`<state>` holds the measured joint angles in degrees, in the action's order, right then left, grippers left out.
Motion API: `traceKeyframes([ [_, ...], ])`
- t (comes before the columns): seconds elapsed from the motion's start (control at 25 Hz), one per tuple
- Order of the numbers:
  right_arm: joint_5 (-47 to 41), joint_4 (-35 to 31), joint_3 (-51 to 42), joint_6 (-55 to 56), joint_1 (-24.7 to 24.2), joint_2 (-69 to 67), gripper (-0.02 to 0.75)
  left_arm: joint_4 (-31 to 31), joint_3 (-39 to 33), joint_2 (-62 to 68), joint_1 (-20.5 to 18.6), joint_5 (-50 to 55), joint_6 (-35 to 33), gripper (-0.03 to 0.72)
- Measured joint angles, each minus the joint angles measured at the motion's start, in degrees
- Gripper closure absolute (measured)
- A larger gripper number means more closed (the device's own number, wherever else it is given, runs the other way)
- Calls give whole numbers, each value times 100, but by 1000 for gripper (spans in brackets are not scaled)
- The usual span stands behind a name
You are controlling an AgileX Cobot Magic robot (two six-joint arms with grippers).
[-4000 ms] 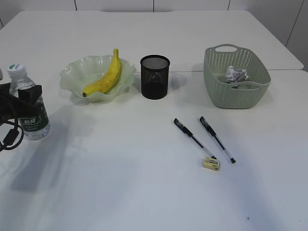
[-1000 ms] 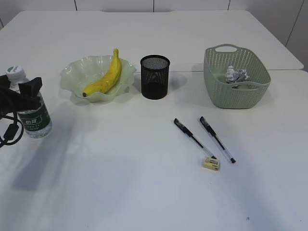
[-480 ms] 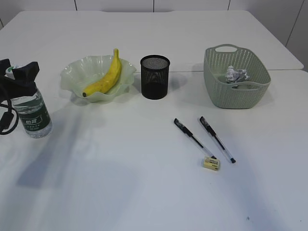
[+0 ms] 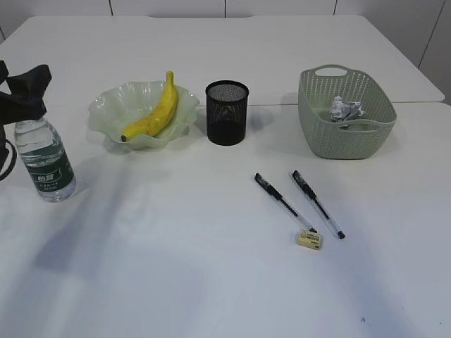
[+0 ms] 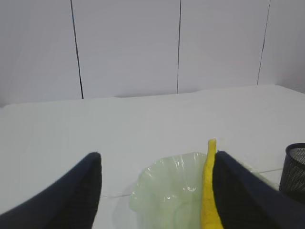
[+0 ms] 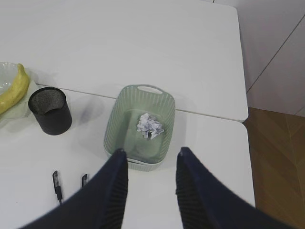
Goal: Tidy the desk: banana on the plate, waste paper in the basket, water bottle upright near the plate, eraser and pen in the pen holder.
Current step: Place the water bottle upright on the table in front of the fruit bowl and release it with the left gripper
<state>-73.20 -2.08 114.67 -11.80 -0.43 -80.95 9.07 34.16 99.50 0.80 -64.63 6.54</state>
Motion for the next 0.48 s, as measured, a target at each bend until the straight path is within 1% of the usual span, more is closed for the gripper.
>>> traceKeyframes([
  [0.36, 0, 0, 0, 0, 0, 0, 477, 0, 0, -986, 0, 871, 14, 167],
  [0.48, 0, 0, 0, 0, 0, 0, 477, 0, 0, -1456, 0, 1362, 14, 167],
])
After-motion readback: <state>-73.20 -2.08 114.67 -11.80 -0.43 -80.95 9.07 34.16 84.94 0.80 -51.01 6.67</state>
